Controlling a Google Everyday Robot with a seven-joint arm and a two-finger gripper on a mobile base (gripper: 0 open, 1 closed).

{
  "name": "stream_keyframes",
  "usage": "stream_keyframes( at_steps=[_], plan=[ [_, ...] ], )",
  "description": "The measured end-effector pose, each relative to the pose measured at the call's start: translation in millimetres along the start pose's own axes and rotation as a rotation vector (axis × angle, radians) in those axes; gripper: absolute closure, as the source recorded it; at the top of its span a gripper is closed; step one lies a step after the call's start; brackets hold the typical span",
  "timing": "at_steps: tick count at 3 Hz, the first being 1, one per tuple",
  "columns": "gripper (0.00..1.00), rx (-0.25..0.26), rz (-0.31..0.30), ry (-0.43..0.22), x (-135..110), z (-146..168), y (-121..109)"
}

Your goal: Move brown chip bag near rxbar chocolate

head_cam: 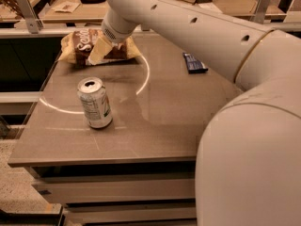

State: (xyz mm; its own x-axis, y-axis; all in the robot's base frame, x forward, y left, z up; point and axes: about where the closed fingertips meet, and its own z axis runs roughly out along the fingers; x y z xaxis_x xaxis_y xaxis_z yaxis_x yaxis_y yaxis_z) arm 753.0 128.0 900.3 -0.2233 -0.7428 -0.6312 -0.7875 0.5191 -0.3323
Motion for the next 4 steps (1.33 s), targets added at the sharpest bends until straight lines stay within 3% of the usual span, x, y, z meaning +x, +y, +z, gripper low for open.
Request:
stream_keyframes(
  at_steps=[2, 3, 4],
  plan=[
    [0.0, -0.127, 0.023, 0.002, 9, 36, -10],
    [0.15, -0.169, 0.015, -0.002, 18, 47, -14],
    [0.4, -0.188, -0.013, -0.015, 22, 52, -21]
  ],
)
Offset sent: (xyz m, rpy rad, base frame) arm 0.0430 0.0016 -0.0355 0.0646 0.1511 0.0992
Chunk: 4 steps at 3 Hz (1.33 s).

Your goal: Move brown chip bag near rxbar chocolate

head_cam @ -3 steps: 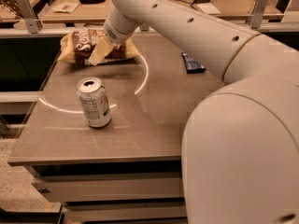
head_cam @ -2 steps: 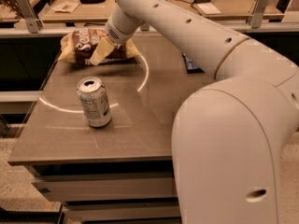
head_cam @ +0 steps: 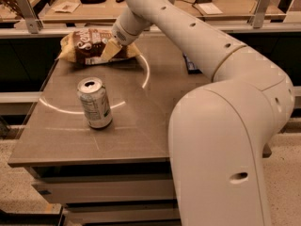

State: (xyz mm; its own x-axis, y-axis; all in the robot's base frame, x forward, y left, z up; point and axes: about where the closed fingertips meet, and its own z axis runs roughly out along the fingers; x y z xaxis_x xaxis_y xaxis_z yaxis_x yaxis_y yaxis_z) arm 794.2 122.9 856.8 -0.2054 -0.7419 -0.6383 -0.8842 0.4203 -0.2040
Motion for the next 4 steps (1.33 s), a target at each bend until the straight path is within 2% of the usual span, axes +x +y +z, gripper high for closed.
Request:
stream_keyframes(
  at_steps=[1, 2, 3, 4],
  plan=[
    [0.64, -0.01, -0.015, -0.007, 2, -2, -7],
    [0.87, -0.01, -0.029, -0.017, 7, -30, -21],
    [1.0, 0.002, -0.021, -0.011, 18, -58, -34],
    [1.0, 0.01, -0.004, 0.021, 37, -77, -43]
  ],
)
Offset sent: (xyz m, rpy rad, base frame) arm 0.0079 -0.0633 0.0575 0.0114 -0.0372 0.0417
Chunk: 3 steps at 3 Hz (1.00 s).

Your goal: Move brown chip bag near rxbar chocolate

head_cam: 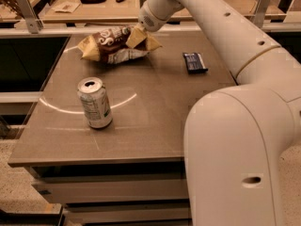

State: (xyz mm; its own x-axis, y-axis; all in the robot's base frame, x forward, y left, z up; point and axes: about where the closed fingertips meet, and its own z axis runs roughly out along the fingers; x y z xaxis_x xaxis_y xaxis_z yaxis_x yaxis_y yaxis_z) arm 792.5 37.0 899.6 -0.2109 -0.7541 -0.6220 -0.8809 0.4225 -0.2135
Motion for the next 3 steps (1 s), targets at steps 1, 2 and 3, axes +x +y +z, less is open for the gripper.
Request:
stream_keyframes(
  at_steps=[1, 2, 3],
  plan=[
    [1.0, 0.006, 0.02, 0.045, 25, -19, -6],
    [1.0, 0.024, 0.047, 0.094, 54, -41, -10],
    [1.0, 0.043, 0.078, 0.152, 88, -64, -12]
  ],
)
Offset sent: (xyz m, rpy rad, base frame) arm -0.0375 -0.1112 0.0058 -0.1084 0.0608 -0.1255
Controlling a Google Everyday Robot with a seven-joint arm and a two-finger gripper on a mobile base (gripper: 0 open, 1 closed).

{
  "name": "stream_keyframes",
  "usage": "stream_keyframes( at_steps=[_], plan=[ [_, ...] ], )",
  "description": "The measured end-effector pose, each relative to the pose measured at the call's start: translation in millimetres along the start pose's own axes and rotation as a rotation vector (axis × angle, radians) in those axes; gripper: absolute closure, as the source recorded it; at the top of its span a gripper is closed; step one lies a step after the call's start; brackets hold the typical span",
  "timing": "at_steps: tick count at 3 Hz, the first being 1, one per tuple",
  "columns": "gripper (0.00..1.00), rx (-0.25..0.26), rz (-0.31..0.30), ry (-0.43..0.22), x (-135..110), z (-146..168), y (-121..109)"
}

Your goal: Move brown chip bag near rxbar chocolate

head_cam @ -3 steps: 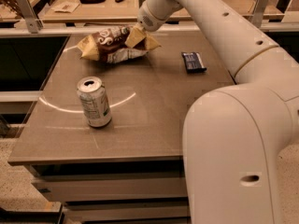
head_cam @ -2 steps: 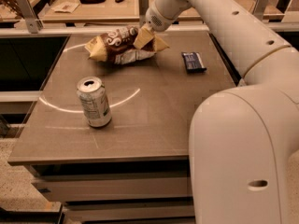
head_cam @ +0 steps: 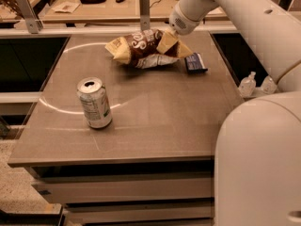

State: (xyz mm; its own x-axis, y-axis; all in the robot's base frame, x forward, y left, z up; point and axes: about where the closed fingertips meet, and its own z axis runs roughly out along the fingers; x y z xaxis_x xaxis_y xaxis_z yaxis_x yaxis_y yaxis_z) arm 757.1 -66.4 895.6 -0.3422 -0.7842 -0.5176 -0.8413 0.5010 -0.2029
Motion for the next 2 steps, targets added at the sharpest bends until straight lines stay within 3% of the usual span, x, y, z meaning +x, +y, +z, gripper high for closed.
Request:
stream_keyframes(
  at_steps=[1, 2],
  plan=[
    [1.0, 0.012, 0.023, 0.038, 28, -15, 0],
    [0.82, -0.04, 0.034, 0.084, 39, -11, 5]
  ],
)
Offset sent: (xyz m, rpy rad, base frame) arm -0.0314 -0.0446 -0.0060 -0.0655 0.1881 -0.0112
